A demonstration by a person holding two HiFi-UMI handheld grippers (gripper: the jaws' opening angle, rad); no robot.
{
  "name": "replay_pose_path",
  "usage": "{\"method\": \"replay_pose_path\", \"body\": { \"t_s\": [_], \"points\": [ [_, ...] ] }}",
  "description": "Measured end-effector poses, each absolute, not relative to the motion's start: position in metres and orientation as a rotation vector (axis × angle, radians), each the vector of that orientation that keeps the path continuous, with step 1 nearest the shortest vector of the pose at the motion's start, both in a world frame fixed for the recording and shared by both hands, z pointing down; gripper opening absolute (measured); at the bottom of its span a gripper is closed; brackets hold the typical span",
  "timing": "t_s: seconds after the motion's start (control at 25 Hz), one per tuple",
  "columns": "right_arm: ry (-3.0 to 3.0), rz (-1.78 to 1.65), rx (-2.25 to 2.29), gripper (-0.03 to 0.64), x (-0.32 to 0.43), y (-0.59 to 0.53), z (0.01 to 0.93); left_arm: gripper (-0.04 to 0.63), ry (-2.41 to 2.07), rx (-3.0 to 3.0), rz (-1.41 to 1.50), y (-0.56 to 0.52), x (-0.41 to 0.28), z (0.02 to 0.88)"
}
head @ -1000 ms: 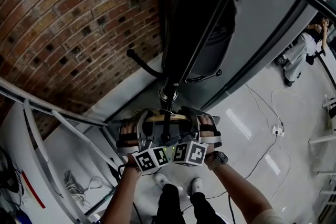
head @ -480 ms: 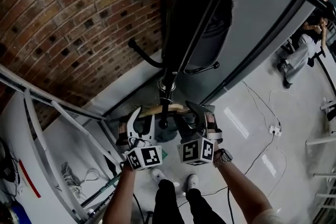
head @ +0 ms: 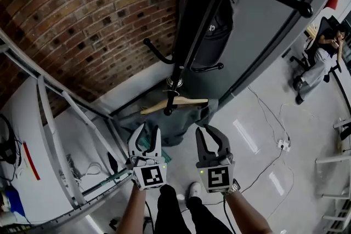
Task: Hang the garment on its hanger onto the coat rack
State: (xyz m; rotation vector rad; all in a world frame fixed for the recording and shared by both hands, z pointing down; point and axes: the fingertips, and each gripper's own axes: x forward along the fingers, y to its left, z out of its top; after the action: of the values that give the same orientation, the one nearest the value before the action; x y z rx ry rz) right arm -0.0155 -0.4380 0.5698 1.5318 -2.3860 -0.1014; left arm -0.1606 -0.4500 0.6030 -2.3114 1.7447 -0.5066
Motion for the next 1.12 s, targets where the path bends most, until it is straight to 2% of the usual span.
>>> {"method": "replay_pose_path", "body": {
  "t_s": [0.08,0.12,0.2,0.36,0.52,0.72,1.12],
  "points": [
    [-2.413,-0.033,1.544,0.052,-0.006,-0.419,0.558,0.147,1.751,-2.317,-0.472,-0.424,-0.154,0.58],
    [-2.437,-0.002,1.534,0.046,-0.003,-0.409,0.552,0.113,1.758,-2.311,-0.456,-0.409,-0.151,0.568],
    [-2.515,0.042,1.503,0.026,0.001,-0.389,0.531,0.003,1.781,-2.305,-0.427,-0.38,-0.145,0.544],
    [-2.602,0.123,1.44,0.021,0.013,-0.343,0.481,0.003,1.815,-2.358,-0.353,-0.325,-0.126,0.493],
    [-2.797,0.05,1.48,0.021,0.023,-0.312,0.408,0.003,1.967,-2.427,-0.108,-0.3,-0.122,0.433],
    [-2.918,-0.034,1.347,0.021,0.032,-0.269,0.358,0.003,1.855,-2.448,-0.07,-0.262,-0.091,0.372],
    [-2.917,-0.063,1.351,0.021,0.075,-0.212,0.345,0.003,1.888,-2.534,-0.048,-0.181,-0.063,0.383]
  ]
}}
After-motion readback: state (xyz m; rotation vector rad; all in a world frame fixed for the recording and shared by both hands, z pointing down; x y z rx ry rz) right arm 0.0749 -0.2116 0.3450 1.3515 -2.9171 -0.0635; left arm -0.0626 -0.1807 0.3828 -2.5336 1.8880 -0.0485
